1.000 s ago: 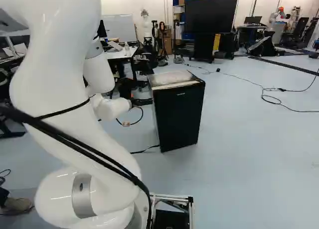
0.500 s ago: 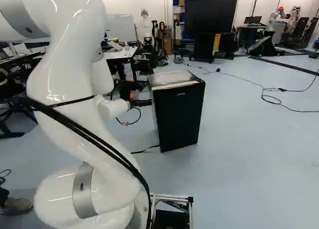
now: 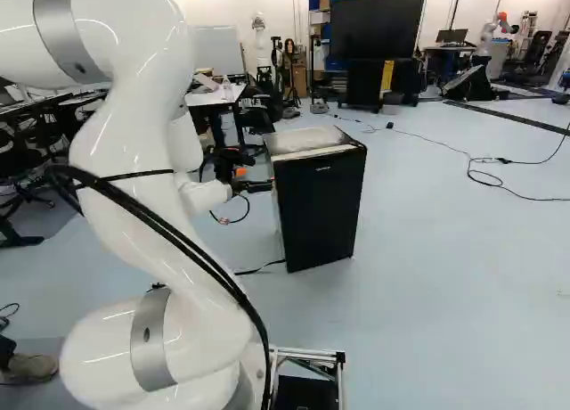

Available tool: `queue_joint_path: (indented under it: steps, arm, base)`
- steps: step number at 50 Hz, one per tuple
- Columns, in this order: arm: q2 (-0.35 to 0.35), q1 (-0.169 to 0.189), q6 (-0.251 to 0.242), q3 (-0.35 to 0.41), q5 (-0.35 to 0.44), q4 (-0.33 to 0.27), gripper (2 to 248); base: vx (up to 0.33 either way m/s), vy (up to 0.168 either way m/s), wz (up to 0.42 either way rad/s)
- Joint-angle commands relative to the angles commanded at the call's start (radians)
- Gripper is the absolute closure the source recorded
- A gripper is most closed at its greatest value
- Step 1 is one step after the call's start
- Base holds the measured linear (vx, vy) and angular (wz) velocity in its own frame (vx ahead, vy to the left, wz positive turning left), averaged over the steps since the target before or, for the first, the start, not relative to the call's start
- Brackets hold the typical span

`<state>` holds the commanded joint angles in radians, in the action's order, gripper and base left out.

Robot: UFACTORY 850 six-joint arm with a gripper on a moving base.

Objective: Open the fridge door

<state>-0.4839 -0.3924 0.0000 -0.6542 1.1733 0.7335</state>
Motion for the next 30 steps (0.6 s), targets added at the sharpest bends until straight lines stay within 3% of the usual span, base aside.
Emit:
queue_joint_path:
  steps: [30]
  arm:
    - [-0.082,-0.018,0.000,-0.106,0.100,0.159,3]
  base:
    - [0.000,0.000,0.000]
